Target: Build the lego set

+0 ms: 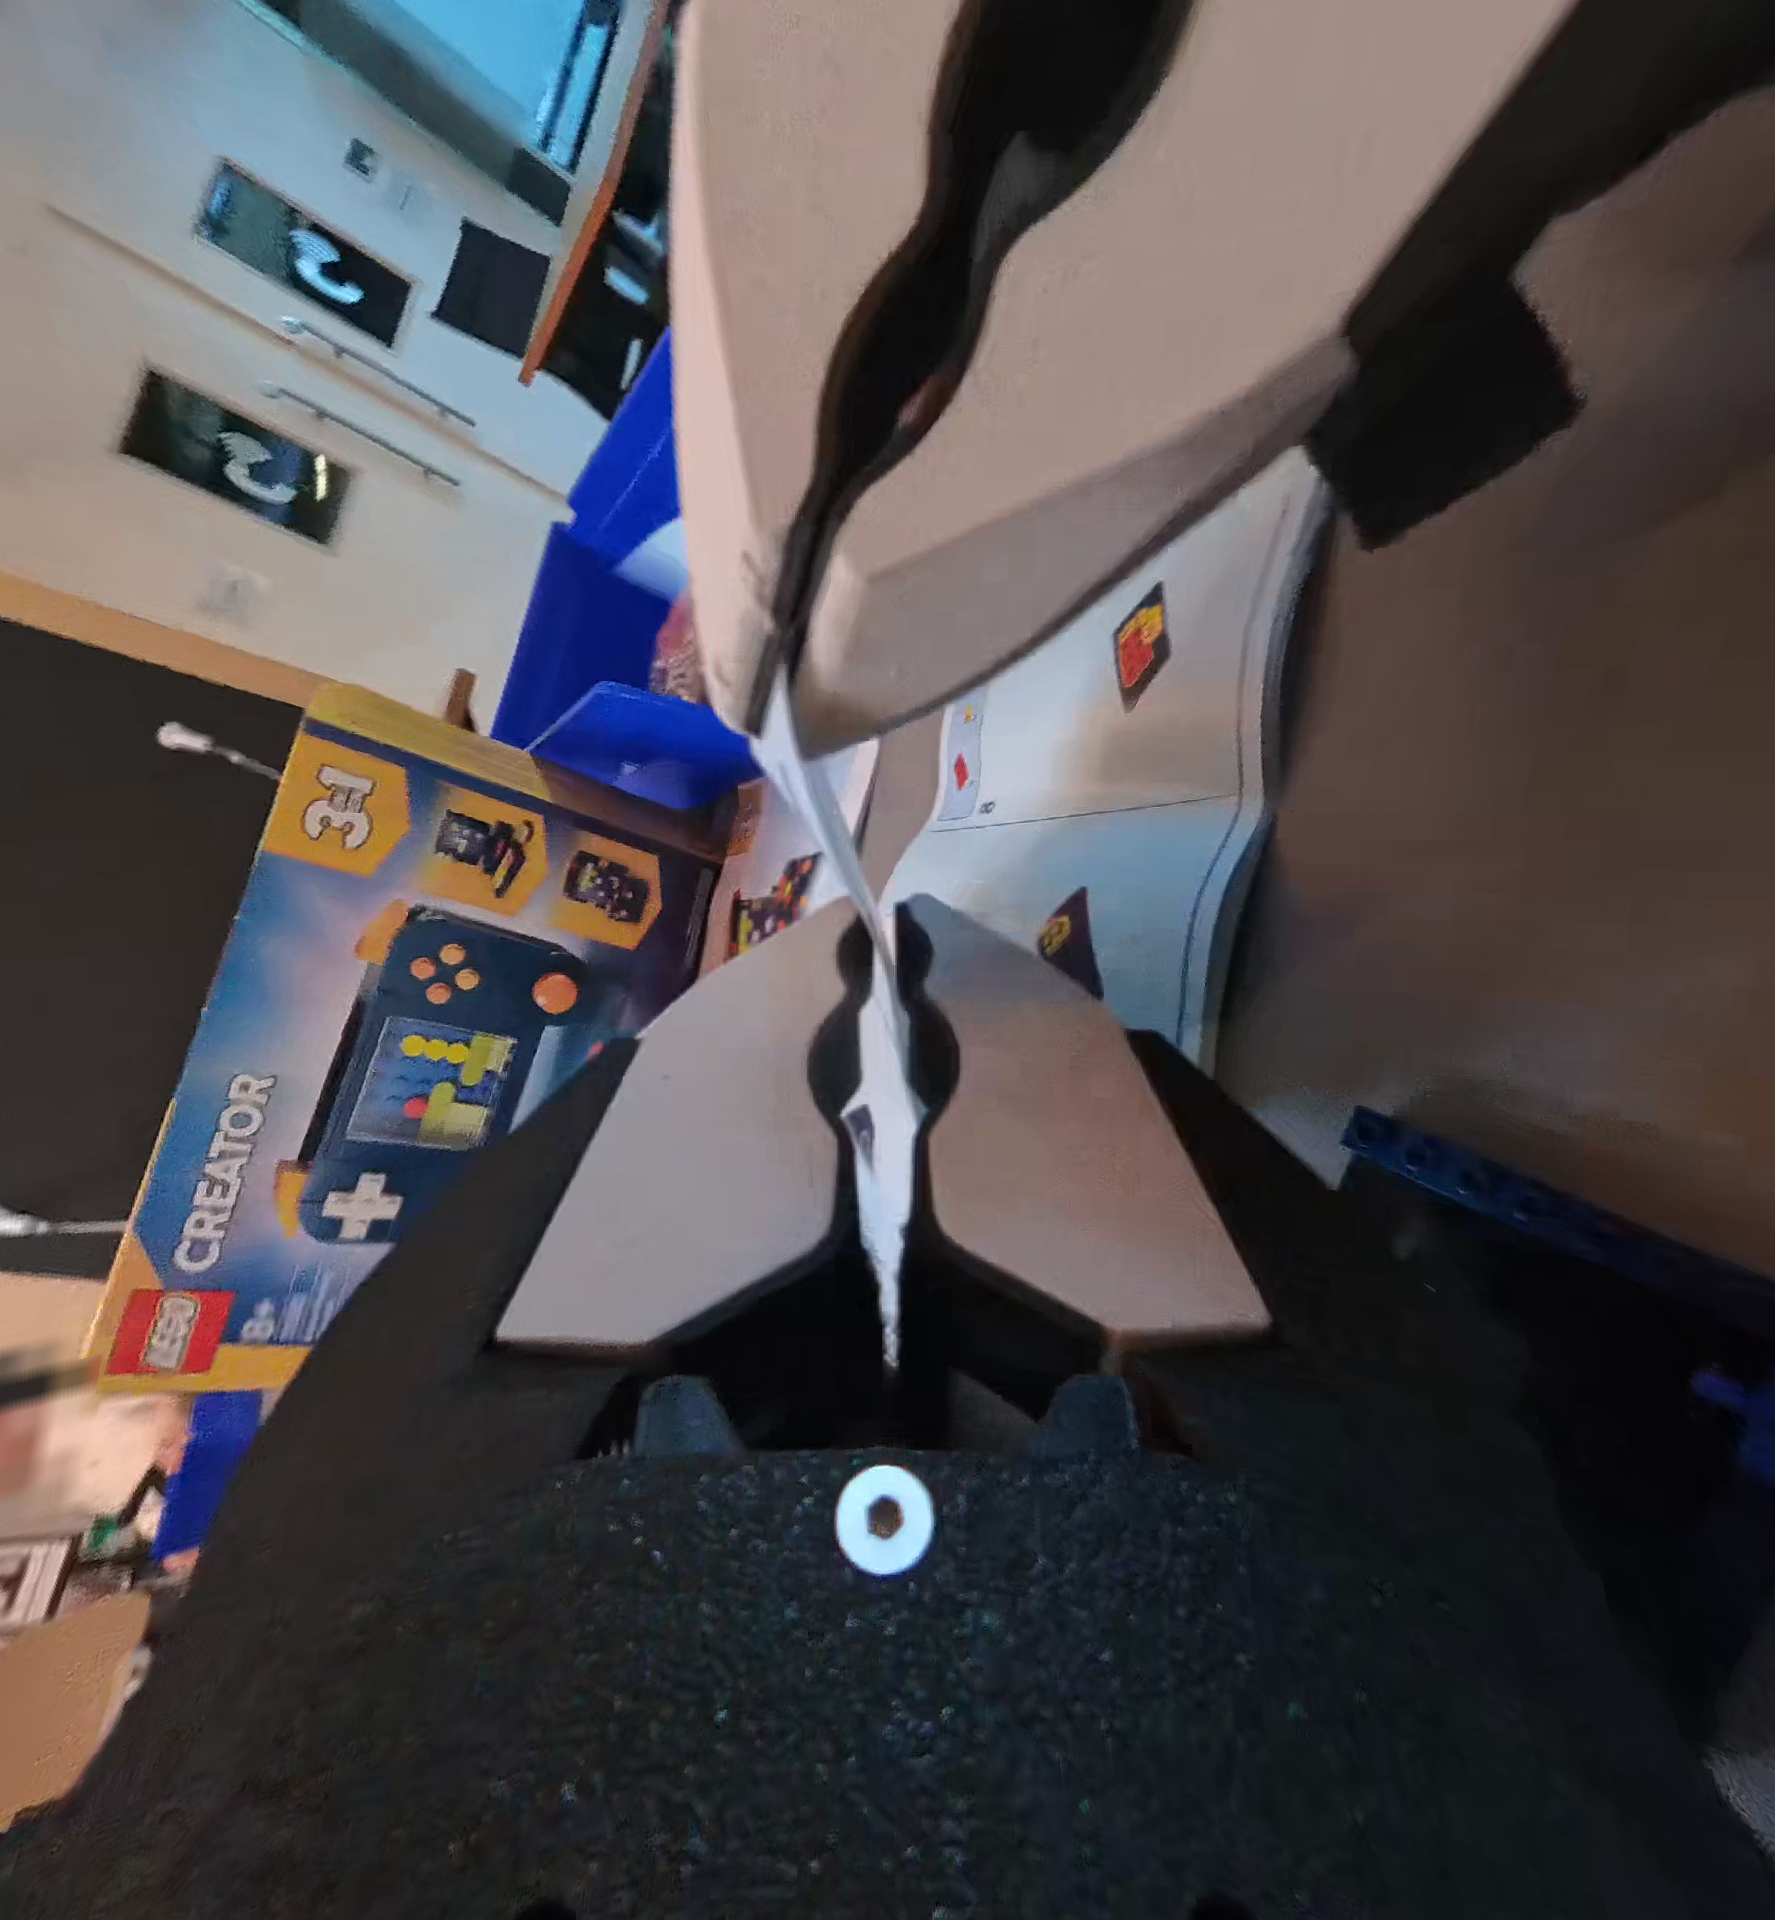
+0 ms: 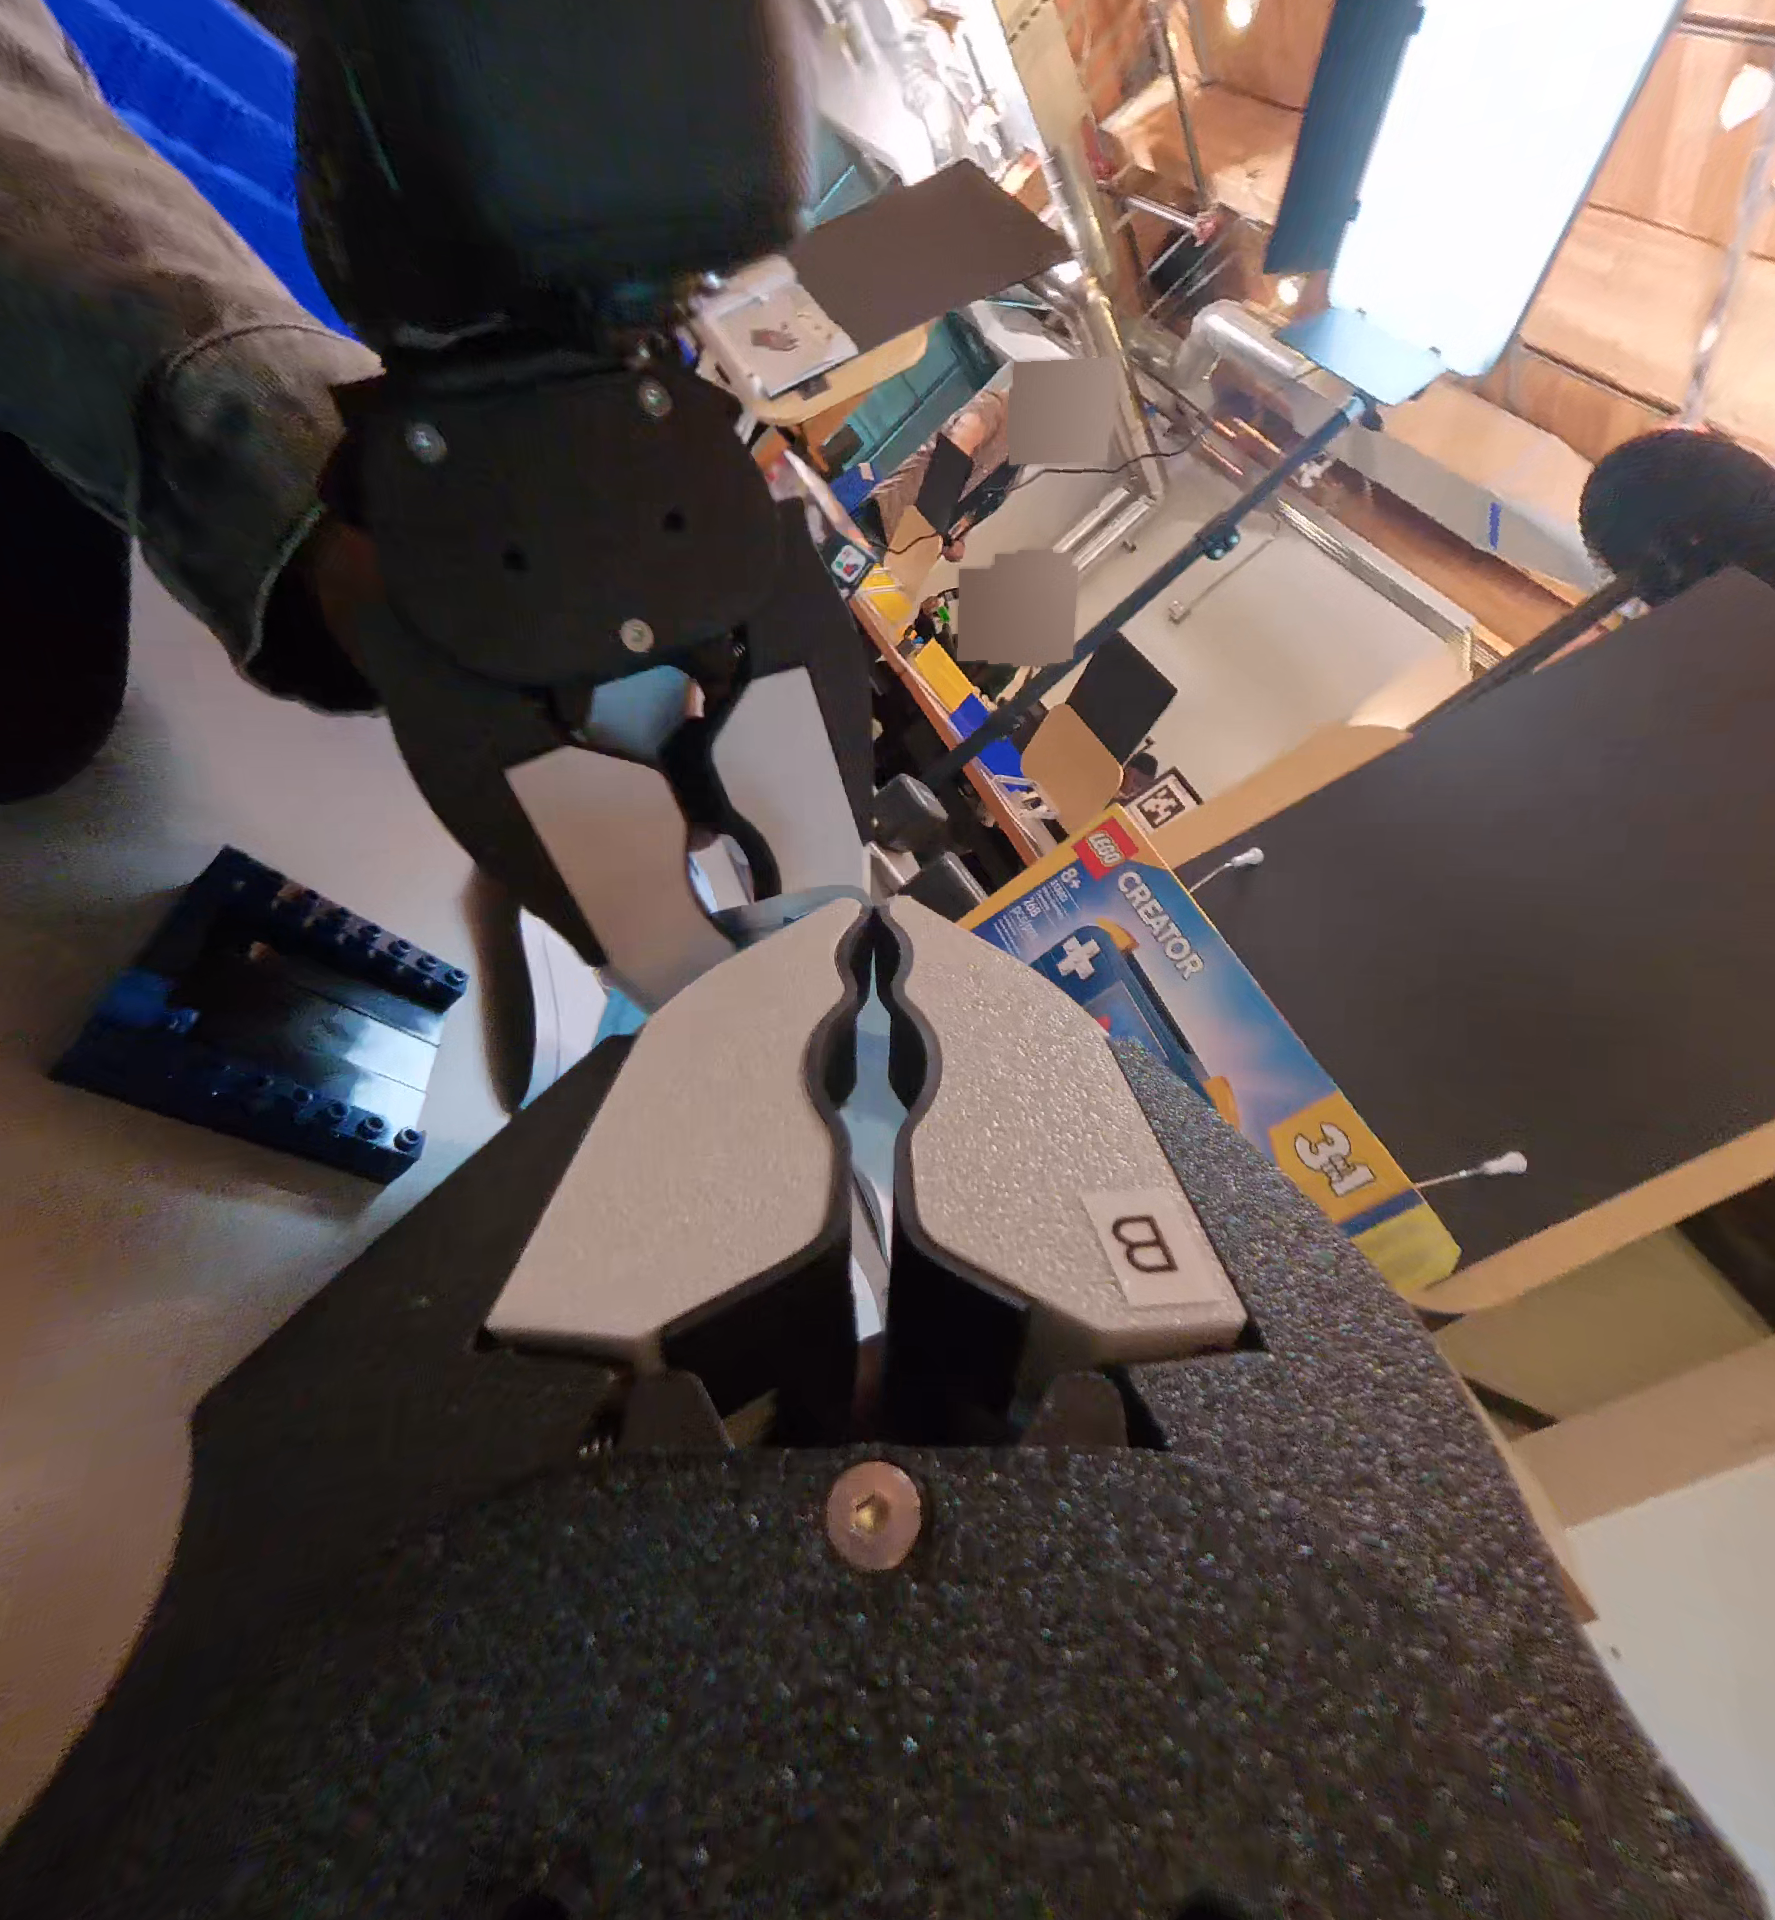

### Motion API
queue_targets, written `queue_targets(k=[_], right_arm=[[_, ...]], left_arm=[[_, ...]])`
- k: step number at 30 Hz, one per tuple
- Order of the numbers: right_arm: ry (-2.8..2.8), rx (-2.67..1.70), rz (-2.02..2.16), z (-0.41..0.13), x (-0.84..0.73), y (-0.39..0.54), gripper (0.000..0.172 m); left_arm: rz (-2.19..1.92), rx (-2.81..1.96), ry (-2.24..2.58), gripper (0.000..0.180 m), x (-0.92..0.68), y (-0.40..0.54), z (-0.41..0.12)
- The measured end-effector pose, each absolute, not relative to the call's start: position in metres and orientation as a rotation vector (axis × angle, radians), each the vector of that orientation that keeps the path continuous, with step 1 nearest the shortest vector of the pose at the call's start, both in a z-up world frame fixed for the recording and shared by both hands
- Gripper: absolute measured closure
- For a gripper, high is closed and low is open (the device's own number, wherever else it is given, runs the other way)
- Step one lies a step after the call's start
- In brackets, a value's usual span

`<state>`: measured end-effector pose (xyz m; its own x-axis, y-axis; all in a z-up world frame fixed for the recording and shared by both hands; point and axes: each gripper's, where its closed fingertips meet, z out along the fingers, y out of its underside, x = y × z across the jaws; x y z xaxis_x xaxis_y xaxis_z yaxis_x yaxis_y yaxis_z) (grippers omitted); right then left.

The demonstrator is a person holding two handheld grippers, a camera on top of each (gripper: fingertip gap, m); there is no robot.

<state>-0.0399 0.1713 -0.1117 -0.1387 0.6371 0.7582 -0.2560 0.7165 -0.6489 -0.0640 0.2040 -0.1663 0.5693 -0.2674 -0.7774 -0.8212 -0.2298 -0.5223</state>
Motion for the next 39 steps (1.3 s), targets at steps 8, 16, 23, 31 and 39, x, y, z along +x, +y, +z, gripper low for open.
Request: queue_targets(k=[8, 16, 23, 31, 39], right_arm=[[-1.475, -0.887, 1.331, -0.107, -0.053, 0.207, 0.17], [-2.175, -1.263, 0.957, -0.223, -0.108, 0.199, 0.172], [-2.27, -1.192, 0.955, -0.251, -0.139, 0.184, 0.172], [-2.258, -1.178, 1.015, -0.252, -0.14, 0.183, 0.172], [-2.327, -1.156, 1.101, -0.252, -0.131, 0.179, 0.172]], left_arm=[[0.044, -1.871, 0.054, 0.18, -0.12, 0.173, -0.151], [-0.174, -1.725, -0.394, 0.179, -0.16, 0.137, -0.162], [-0.293, -1.831, -0.446, 0.139, -0.146, 0.108, -0.171], [0.453, -1.749, 0.053, 0.154, -0.131, 0.1, -0.11], [0.25, -1.98, 0.755, 0.173, -0.095, 0.194, -0.197]])
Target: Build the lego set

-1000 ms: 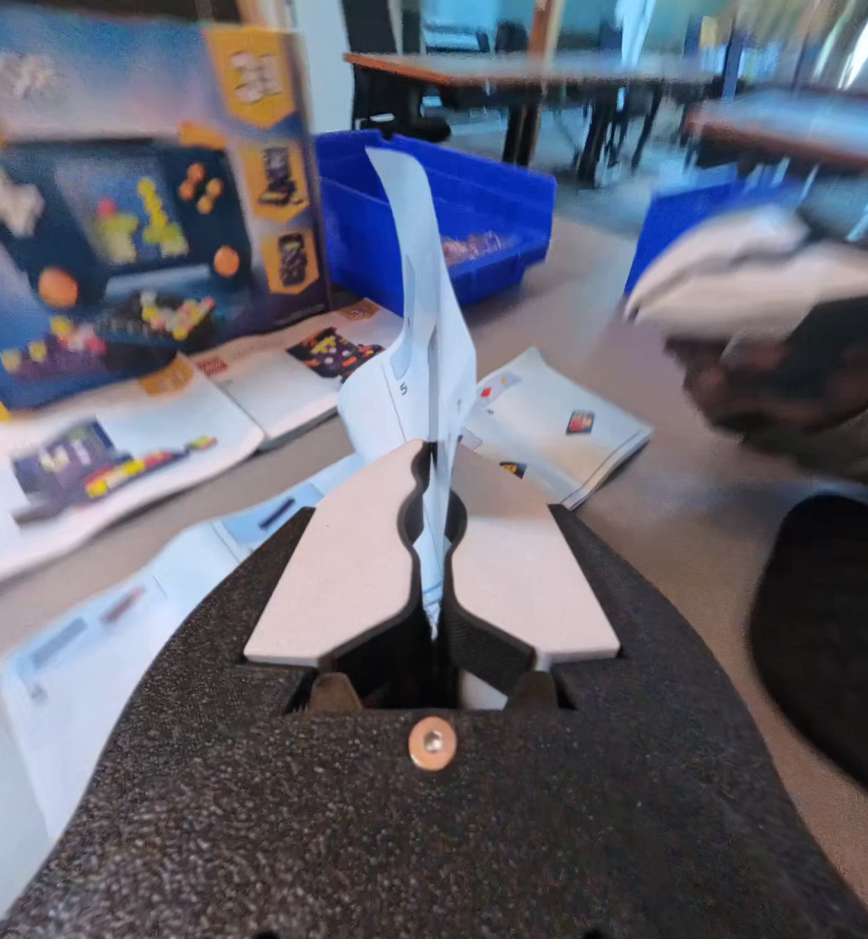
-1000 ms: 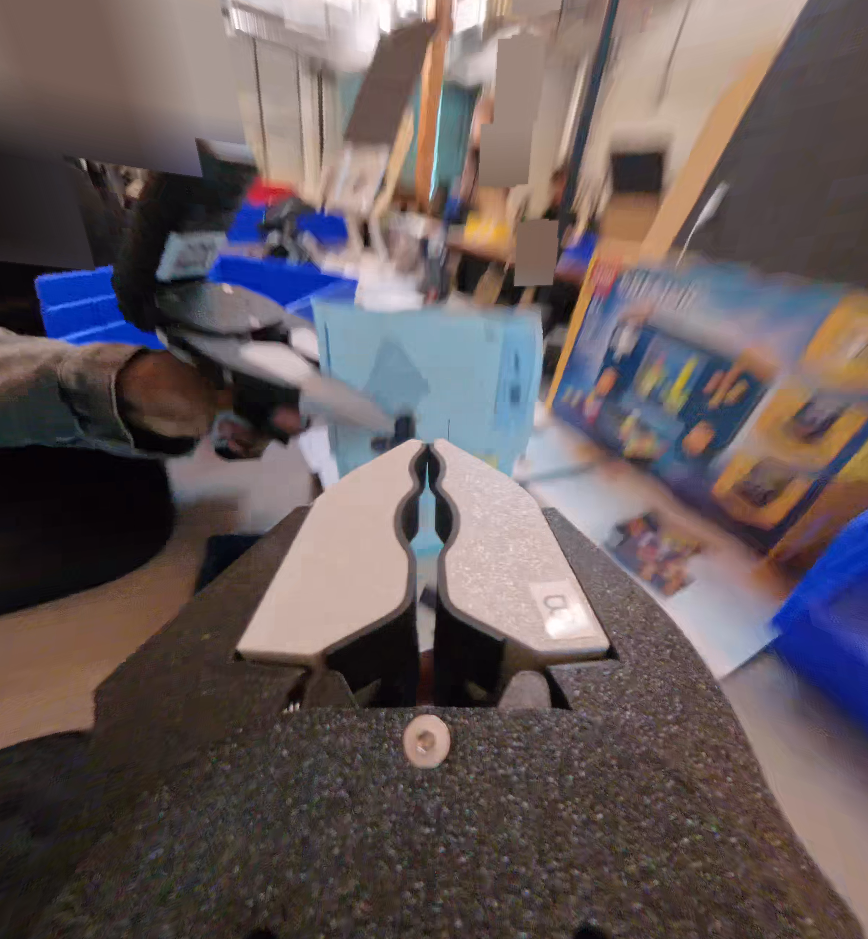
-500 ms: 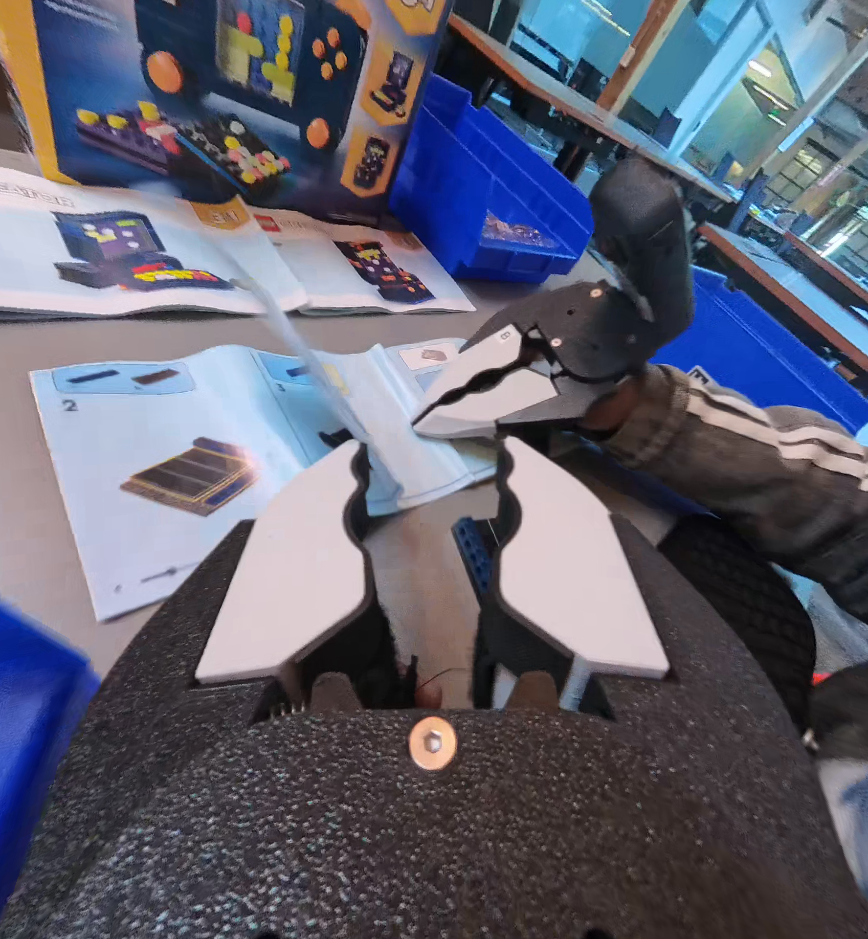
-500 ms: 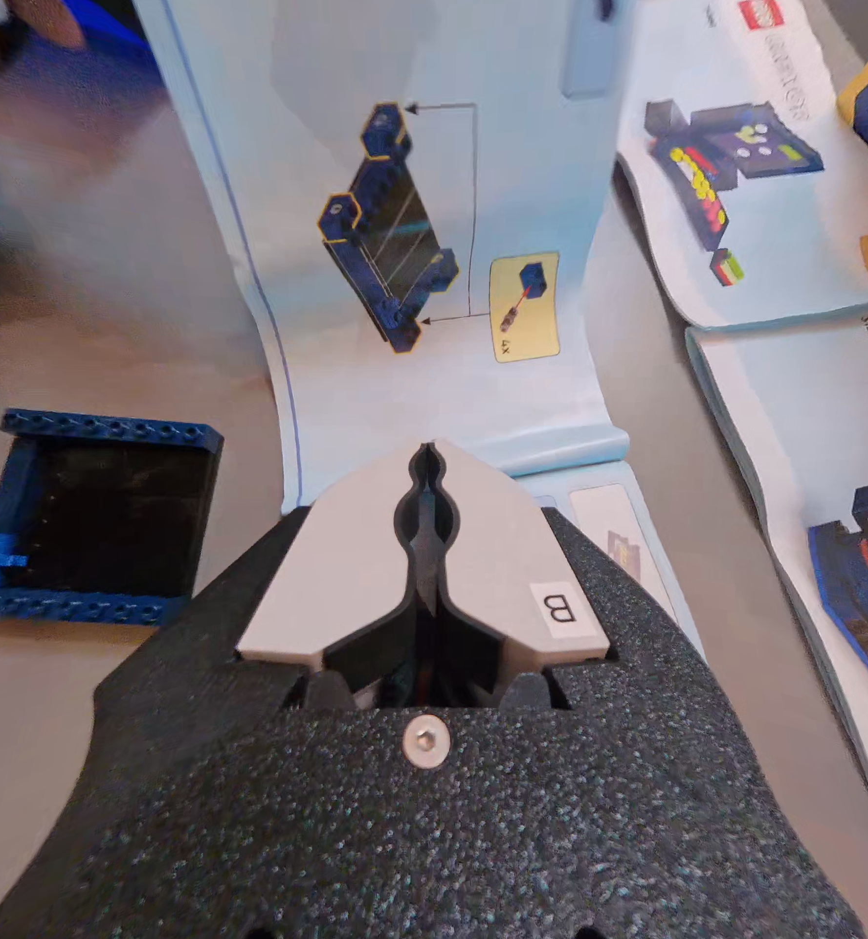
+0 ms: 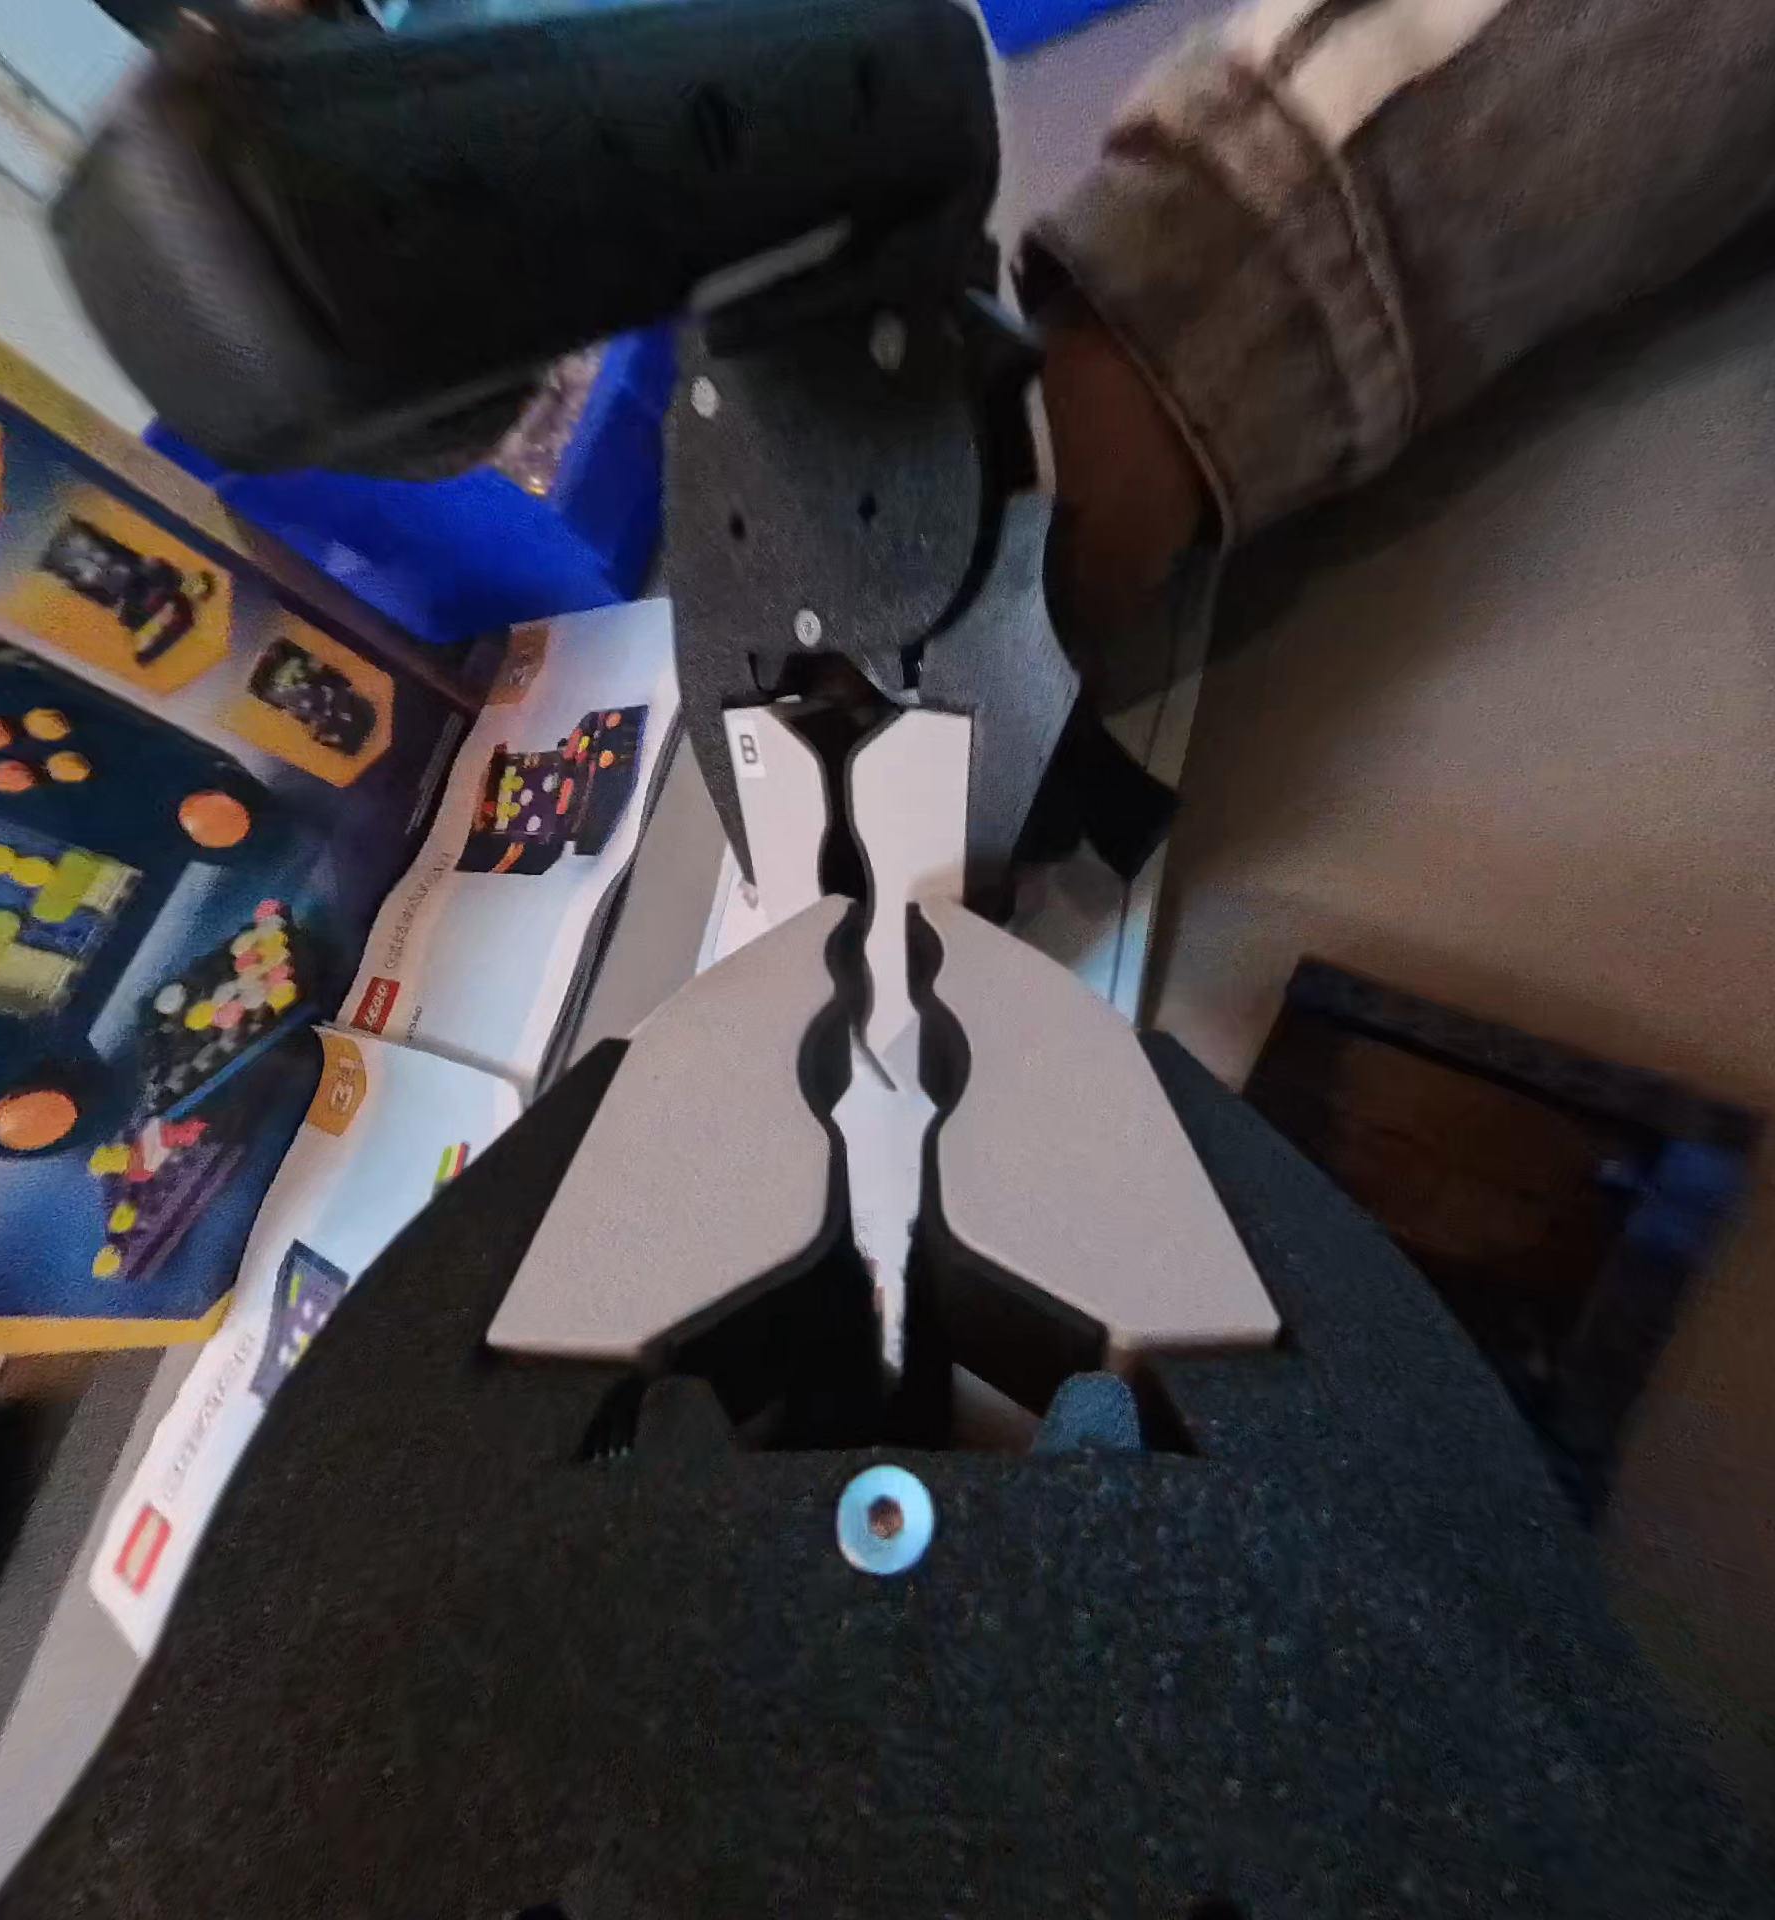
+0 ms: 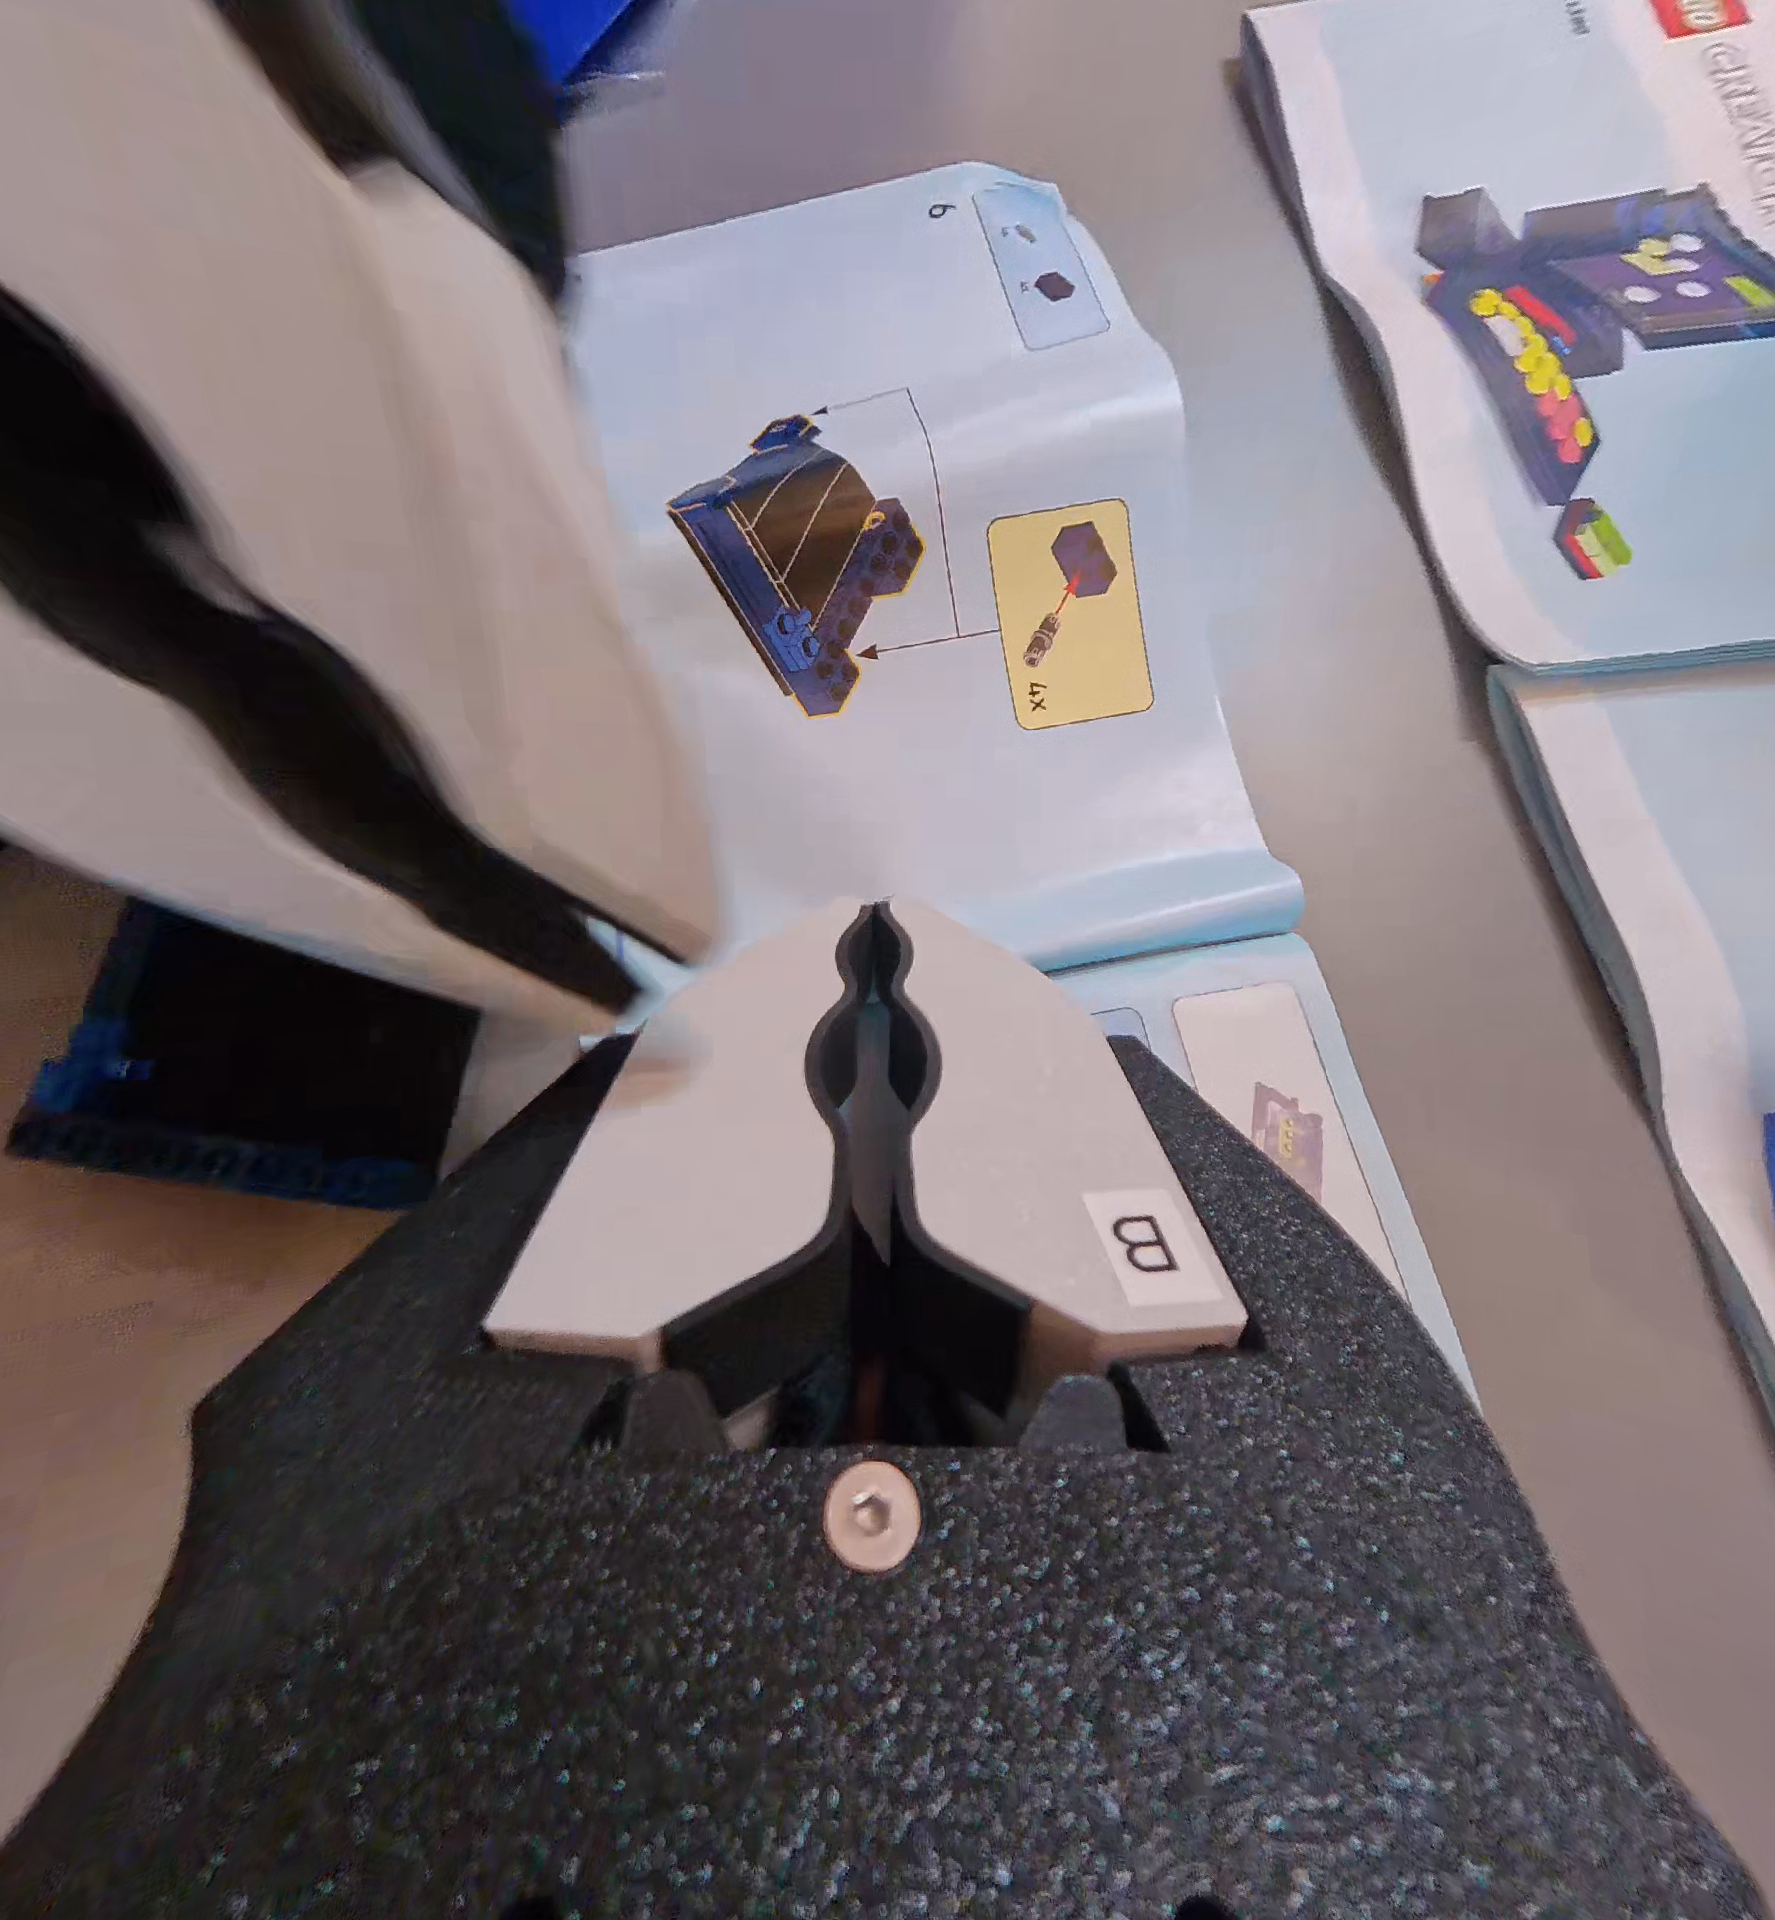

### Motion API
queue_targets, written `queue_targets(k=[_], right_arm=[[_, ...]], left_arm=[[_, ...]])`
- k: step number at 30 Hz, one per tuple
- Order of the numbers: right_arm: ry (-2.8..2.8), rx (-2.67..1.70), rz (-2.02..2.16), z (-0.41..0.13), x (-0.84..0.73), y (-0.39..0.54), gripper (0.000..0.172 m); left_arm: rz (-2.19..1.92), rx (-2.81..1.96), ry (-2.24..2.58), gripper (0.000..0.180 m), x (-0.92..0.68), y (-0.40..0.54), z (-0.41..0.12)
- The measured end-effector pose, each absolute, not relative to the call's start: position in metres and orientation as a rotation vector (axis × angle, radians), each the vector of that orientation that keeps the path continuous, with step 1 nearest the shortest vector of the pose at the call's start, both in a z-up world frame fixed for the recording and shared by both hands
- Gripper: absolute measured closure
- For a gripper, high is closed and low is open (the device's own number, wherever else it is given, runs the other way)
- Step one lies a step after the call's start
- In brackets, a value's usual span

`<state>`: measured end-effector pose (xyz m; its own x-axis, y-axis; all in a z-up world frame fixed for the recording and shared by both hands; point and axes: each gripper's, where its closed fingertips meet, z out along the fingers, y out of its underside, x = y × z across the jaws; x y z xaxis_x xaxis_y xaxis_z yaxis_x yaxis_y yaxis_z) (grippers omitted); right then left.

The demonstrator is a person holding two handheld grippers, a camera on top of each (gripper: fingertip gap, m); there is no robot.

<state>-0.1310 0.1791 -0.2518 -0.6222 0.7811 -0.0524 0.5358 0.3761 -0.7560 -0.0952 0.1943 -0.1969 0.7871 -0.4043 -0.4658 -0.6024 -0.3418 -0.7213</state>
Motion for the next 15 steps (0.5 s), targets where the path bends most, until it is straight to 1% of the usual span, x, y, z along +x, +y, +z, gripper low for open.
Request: queue_targets(k=[1, 3, 6, 9, 12, 15], right_arm=[[-2.34, -1.159, 1.12, -0.252, -0.129, 0.18, 0.172], [-2.353, -1.176, 1.153, -0.252, -0.126, 0.183, 0.172], [-2.335, -1.242, 1.259, -0.247, -0.123, 0.187, 0.172], [-2.298, -1.382, 1.432, -0.241, -0.124, 0.192, 0.172], [-2.248, -1.564, 1.623, -0.237, -0.124, 0.197, 0.172], [-2.269, -1.658, 1.615, -0.243, -0.124, 0.197, 0.172]], left_arm=[[0.291, -2.032, 0.806, 0.179, -0.102, 0.199, -0.209], [0.336, -2.107, 0.848, 0.179, -0.117, 0.199, -0.224], [0.158, -2.204, 0.825, 0.18, -0.117, 0.183, -0.251], [0.144, -2.134, 0.741, 0.18, -0.123, 0.177, -0.251], [0.22, -2.132, 0.727, 0.18, -0.134, 0.173, -0.251], [0.243, -2.126, 0.732, 0.18, -0.138, 0.172, -0.25]])
